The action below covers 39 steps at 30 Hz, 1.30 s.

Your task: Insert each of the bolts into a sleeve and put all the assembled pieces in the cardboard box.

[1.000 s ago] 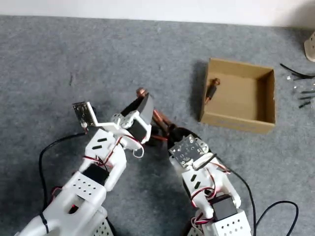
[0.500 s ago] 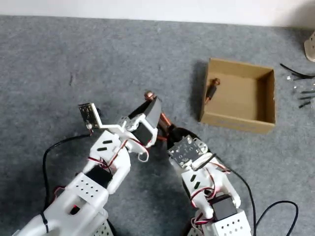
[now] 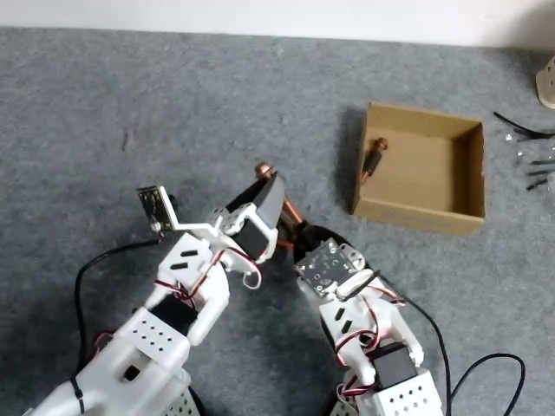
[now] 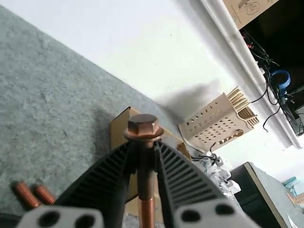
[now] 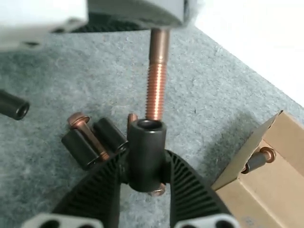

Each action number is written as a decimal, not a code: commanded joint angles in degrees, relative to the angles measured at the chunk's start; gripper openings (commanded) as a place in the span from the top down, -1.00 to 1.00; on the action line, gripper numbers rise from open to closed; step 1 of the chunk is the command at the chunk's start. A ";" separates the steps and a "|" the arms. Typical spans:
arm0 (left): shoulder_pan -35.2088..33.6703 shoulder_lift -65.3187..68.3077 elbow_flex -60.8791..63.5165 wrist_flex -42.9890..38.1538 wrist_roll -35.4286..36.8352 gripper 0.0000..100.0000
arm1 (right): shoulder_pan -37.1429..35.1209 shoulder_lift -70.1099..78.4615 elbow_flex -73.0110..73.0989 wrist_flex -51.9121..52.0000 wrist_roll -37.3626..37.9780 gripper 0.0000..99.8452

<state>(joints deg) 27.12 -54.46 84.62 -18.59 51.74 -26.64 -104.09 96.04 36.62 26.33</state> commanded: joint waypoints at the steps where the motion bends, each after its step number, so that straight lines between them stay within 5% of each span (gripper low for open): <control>1: 2.07 -1.01 0.48 -0.79 -0.09 0.99 | -0.48 -1.19 5.32 -1.89 0.62 0.99; 15: 2.07 -1.10 0.22 -0.70 -0.09 0.99 | -0.48 -1.19 5.32 -1.80 0.70 0.99; 25: 2.07 -1.27 -4.88 9.14 0.09 0.99 | -0.75 -1.10 5.32 -1.63 0.70 0.99; 39: 5.32 -13.14 -1.10 9.58 0.26 0.99 | -0.84 -1.01 5.32 -1.63 0.70 0.99</control>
<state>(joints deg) 31.87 -65.45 83.30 -9.10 51.56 -26.90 -104.18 96.04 36.62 26.42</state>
